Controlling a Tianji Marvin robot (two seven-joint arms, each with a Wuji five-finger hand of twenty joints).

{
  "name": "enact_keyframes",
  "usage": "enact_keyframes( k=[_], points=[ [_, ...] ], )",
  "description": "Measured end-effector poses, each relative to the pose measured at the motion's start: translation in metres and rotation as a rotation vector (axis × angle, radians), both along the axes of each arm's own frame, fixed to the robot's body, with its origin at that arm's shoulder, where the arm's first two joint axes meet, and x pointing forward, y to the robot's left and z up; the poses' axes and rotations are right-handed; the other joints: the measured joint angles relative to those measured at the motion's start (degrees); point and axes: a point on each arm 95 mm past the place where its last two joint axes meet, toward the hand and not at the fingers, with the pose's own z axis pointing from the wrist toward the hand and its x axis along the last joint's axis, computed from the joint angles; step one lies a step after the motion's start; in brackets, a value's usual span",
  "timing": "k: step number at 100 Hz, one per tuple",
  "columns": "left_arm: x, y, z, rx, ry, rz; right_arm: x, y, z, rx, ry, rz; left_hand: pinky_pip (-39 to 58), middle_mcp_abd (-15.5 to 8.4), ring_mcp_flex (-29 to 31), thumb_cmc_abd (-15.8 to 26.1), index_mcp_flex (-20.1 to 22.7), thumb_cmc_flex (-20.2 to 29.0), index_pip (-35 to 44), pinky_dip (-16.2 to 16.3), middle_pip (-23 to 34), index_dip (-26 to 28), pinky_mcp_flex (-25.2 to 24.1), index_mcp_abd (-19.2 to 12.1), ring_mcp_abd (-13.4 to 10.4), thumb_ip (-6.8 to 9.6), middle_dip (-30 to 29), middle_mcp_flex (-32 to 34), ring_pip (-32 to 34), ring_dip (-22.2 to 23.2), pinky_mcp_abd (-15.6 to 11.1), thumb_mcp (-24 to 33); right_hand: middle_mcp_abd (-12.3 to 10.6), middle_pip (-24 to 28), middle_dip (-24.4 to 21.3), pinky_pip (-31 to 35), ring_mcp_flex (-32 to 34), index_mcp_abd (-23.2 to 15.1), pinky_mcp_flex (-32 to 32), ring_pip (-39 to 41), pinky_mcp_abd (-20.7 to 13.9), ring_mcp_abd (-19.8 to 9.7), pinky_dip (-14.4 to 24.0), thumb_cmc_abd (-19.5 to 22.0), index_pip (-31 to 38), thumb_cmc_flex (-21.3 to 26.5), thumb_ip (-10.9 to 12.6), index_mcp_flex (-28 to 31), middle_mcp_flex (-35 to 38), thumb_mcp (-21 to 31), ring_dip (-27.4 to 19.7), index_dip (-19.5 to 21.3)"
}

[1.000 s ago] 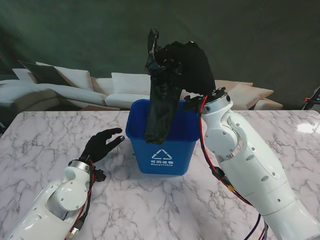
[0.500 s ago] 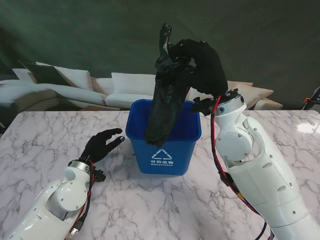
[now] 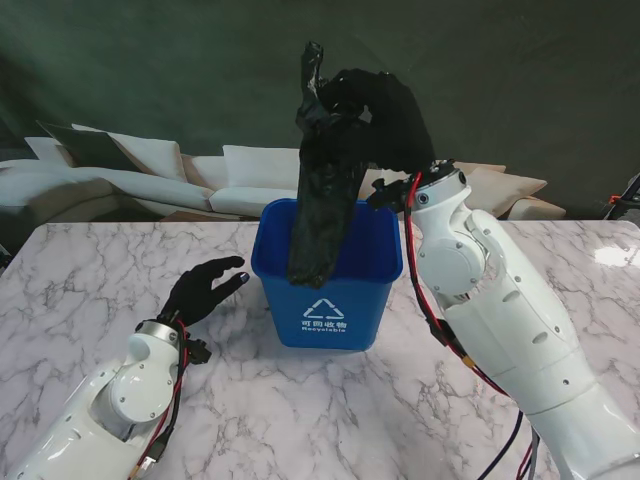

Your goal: Fit the garbage bag over the bin

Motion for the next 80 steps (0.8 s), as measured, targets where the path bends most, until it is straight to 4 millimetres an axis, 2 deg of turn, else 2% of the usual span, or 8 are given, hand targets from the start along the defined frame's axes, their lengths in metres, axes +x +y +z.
enact_keyframes(
  k=[19, 53, 80],
  points=[
    [-0.002, 0.002, 0.001, -0.01, -0.004, 0.009, 0.015, 0.0, 0.011, 0.004, -0.054, -0.017, 0.0, -0.01, 0.0, 0.0, 0.0, 0.0, 0.0, 0.0, 0.0, 0.0, -0.01, 0.0, 0.0, 0.0, 0.0, 0.0, 0.0, 0.0, 0.0, 0.0, -0.73, -0.23, 0.0, -0.22, 0.0, -0.03, 0.0, -0.63, 0.0, -0.6, 0.0, 0.69, -0.03, 0.0, 0.0, -0.64, 0.0, -0.07, -0.02, 0.58],
    [-0.003, 0.001, 0.001, -0.022, 0.0, 0.003, 0.023, -0.001, 0.05, -0.001, -0.129, -0.024, -0.01, -0.01, 0.0, 0.0, 0.0, 0.0, 0.0, 0.0, 0.0, 0.0, -0.01, 0.0, 0.0, 0.0, 0.0, 0.0, 0.0, 0.0, 0.0, 0.0, -1.44, -0.75, 0.0, -0.46, 0.0, -0.1, 0.0, -1.26, 0.0, -1.36, 0.0, 1.55, -0.06, 0.0, 0.0, -1.33, 0.0, -0.08, -0.05, 0.72],
    [-0.003, 0.001, 0.001, -0.023, 0.0, -0.001, 0.026, -0.002, 0.068, -0.005, -0.152, -0.04, -0.01, -0.01, 0.0, 0.0, 0.0, 0.0, 0.0, 0.0, 0.0, 0.0, -0.02, 0.0, 0.0, 0.0, 0.0, 0.0, 0.0, 0.0, 0.0, -0.01, -1.46, -0.76, 0.0, -0.46, 0.0, -0.11, 0.0, -1.27, 0.0, -1.39, 0.0, 1.56, -0.06, 0.0, 0.0, -1.33, 0.0, -0.08, -0.05, 0.73]
  ],
)
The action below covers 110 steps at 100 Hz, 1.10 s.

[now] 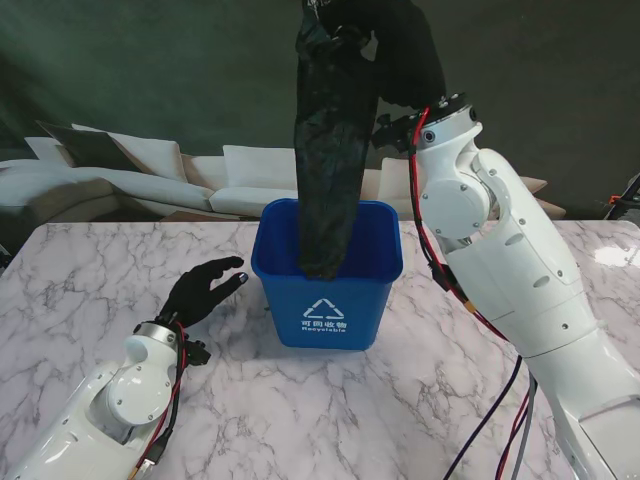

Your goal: Fit the garbage bag over the bin

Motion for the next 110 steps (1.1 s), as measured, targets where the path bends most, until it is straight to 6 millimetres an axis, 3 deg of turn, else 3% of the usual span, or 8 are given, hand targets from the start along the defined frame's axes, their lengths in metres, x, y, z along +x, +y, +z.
enact_keyframes(
  k=[20, 42, 110],
  points=[
    [0.0, 0.0, 0.0, -0.003, 0.001, -0.001, 0.001, 0.001, 0.004, 0.013, -0.005, -0.002, 0.0, 0.0, 0.0, 0.0, 0.0, 0.0, 0.0, 0.0, 0.0, 0.0, 0.0, 0.0, 0.0, 0.0, 0.0, 0.0, 0.0, 0.0, 0.0, 0.0, -0.05, 0.0, 0.0, 0.0, 0.0, -0.06, 0.0, 0.0, 0.0, -0.02, 0.0, 0.01, 0.0, 0.0, 0.0, 0.0, 0.0, -0.06, 0.0, 0.0],
    [-0.001, -0.002, -0.001, -0.002, 0.004, -0.006, 0.008, 0.002, -0.015, -0.006, 0.029, -0.002, 0.0, -0.01, 0.0, 0.0, 0.0, 0.0, 0.0, 0.0, 0.0, 0.0, 0.0, 0.0, 0.0, 0.0, 0.0, 0.0, 0.0, 0.0, 0.0, 0.0, -0.06, -0.01, 0.0, -0.07, 0.0, -0.2, 0.0, -0.01, 0.0, -0.03, 0.0, 0.01, 0.0, 0.0, 0.0, 0.0, 0.0, -0.09, 0.0, 0.0],
    [0.0, -0.004, -0.001, -0.001, 0.006, -0.014, -0.009, 0.023, -0.116, -0.109, 0.181, 0.084, -0.01, -0.01, 0.0, 0.0, 0.0, 0.0, 0.0, 0.0, 0.0, 0.0, -0.01, 0.0, 0.0, 0.0, 0.0, 0.0, 0.0, 0.0, 0.0, 0.0, -0.06, -0.17, 0.0, -0.56, 0.0, -0.26, -0.14, -0.12, 0.0, -0.03, 0.0, 0.01, 0.0, 0.0, 0.0, 0.0, 0.53, -0.1, -0.01, 0.0]
  ],
)
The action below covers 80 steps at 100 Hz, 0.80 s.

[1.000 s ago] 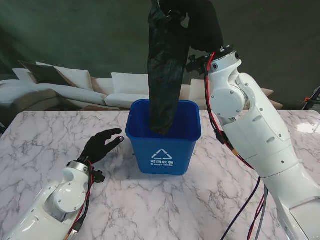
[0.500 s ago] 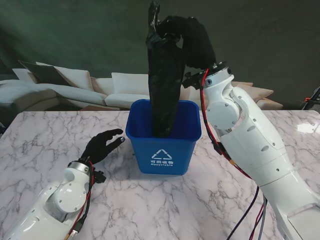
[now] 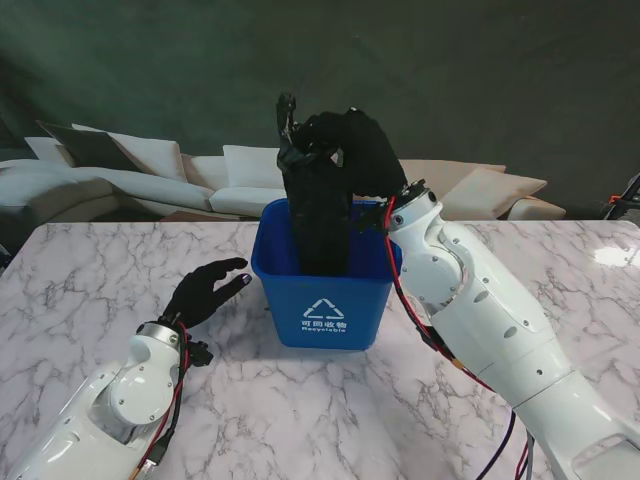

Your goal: Fit the garbage bag over the bin

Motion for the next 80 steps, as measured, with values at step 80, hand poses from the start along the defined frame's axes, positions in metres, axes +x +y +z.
enact_keyframes(
  k=[80],
  points=[
    [-0.007, 0.01, 0.02, 0.018, -0.116, 0.039, -0.01, 0.011, -0.057, -0.099, 0.076, 0.052, 0.1, -0.05, -0.71, -0.08, -4.56, 1.2, -2.19, 0.72, -2.45, -0.34, 0.04, -0.07, 0.0, 0.0, -0.65, -8.65, 0.7, 0.74, 0.01, -0.32, 0.03, -1.83, -0.81, -0.59, 0.0, -0.1, -0.69, -1.42, 0.0, 0.0, 0.0, 0.0, 0.0, 0.0, 0.0, 0.0, 0.15, -0.01, -0.62, 0.0]
  ],
)
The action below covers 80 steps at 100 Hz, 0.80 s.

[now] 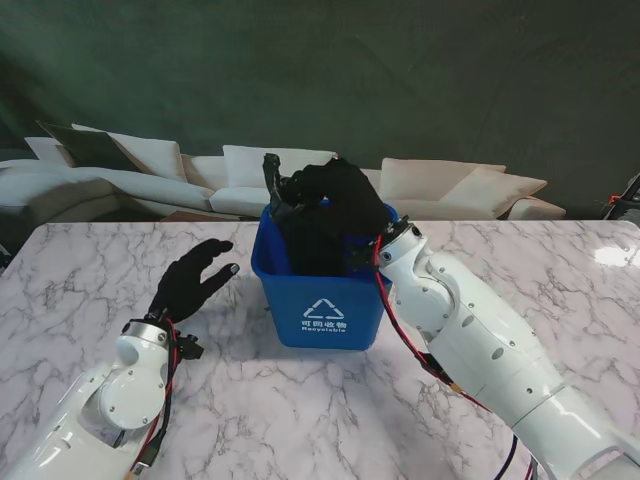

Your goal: Fit the garbage bag over the bin

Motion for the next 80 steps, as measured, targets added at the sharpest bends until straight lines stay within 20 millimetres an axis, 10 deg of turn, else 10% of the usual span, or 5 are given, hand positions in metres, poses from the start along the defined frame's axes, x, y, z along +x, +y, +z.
enact_keyframes(
  k=[27, 80],
  points=[
    [0.004, 0.011, 0.053, 0.001, -0.115, -0.012, 0.002, 0.0, -0.004, -0.003, 0.004, -0.004, 2.79, 1.55, 0.02, -3.05, -12.93, 6.31, -9.44, 1.29, -4.01, -7.59, 0.48, -0.28, -0.45, 0.0, -6.23, -5.59, 1.37, 0.73, -0.2, -0.11, 0.01, -0.23, -0.58, -0.1, 0.0, -0.03, -0.15, -0.62, 0.0, 0.0, 0.0, 0.0, 0.0, 0.0, 0.0, 0.0, 0.0, 0.0, -0.01, -0.03],
    [0.035, -0.027, 0.149, -0.003, -0.189, -0.272, 0.004, 0.001, -0.003, -0.019, -0.003, -0.004, 2.64, -0.84, 2.76, -6.1, -12.96, 6.25, -7.81, 2.13, 1.88, -9.56, 1.58, -0.26, -2.3, 0.0, -1.42, -1.11, 1.66, 2.31, -0.2, -0.59, 0.02, -0.59, -0.62, -0.22, 0.0, -0.06, -0.61, -0.7, 0.0, 0.0, 0.0, 0.0, 0.0, 0.0, 0.0, 0.0, 0.0, 0.0, -0.17, -0.05]
  ],
)
